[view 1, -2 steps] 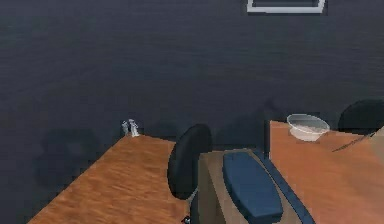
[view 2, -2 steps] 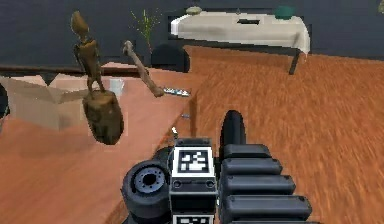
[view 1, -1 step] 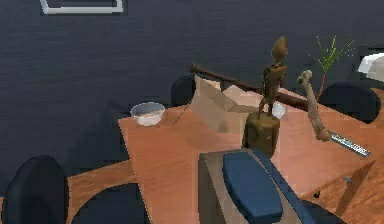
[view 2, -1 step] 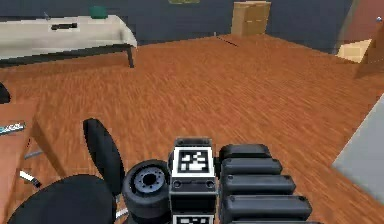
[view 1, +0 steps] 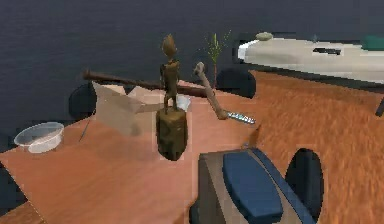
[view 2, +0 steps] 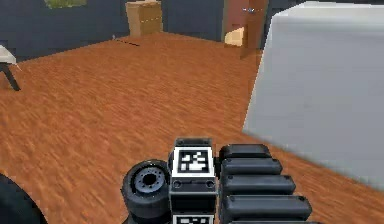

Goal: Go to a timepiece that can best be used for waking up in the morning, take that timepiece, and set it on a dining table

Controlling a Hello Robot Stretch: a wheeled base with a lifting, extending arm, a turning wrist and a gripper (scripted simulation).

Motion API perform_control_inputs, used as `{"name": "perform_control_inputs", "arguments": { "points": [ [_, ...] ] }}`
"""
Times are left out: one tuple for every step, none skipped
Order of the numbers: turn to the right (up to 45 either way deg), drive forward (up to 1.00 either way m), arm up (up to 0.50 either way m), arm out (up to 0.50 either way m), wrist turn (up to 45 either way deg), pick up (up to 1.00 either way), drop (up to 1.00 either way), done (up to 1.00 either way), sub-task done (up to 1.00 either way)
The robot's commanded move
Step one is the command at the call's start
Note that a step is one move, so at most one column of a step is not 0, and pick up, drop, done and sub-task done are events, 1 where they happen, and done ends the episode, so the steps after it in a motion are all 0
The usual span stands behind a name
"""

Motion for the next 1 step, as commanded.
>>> {"name": "perform_control_inputs", "arguments": {
  "points": [
    [0.0,0.20,0.00,0.00,0.0,0.00,0.00,0.00,0.00]
  ]
}}
